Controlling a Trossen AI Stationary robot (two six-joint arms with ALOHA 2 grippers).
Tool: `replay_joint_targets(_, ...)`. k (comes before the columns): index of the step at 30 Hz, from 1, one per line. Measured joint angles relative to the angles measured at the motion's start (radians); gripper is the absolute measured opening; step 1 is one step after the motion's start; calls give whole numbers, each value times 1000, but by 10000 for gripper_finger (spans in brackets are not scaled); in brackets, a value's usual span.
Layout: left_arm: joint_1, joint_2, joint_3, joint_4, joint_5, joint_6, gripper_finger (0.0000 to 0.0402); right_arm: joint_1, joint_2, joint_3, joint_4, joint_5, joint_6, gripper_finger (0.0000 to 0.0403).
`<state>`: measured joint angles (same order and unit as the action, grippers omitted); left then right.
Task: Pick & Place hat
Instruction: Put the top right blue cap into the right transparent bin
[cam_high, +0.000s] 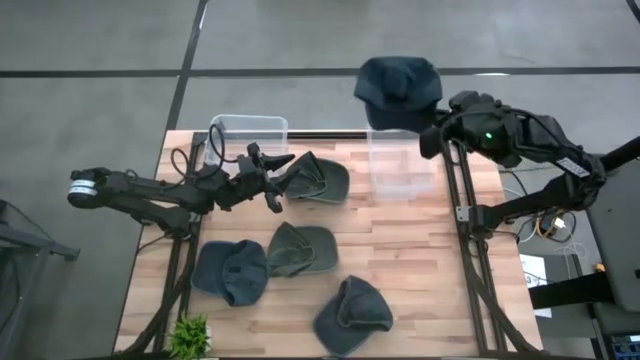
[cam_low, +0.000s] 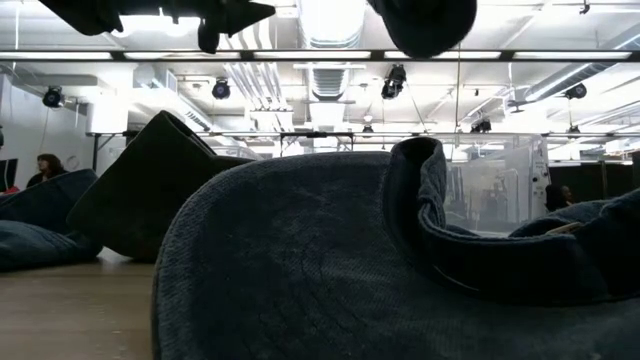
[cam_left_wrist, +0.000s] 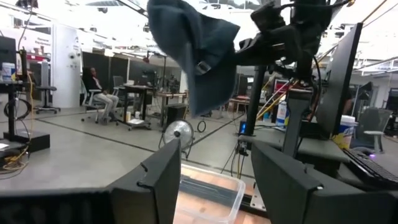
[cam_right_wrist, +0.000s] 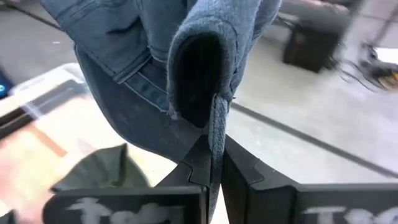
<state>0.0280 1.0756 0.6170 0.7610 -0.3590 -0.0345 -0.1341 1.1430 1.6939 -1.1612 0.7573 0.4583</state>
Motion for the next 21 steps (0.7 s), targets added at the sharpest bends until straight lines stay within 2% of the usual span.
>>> replay_joint_targets(2,0,0,0,-1,0,0,188,-48,10,0,-6,-40,16,12)
replay_joint_targets(5,0,0,0,-1,0,-7,188,-122,32,0,-25,-153,56,12)
replay_joint_targets(10,-1,0,0,-2,0,-57,188,-216,86,0,-109,-213,126,12)
replay_joint_targets(14,-1,0,0,-9,0,-91,188,-311,131,-1,-151,-347,168,12)
replay_joint_targets(21,-1,1,0,-31,-1,-96,188,-381,231,-6,-273,-372,232,13)
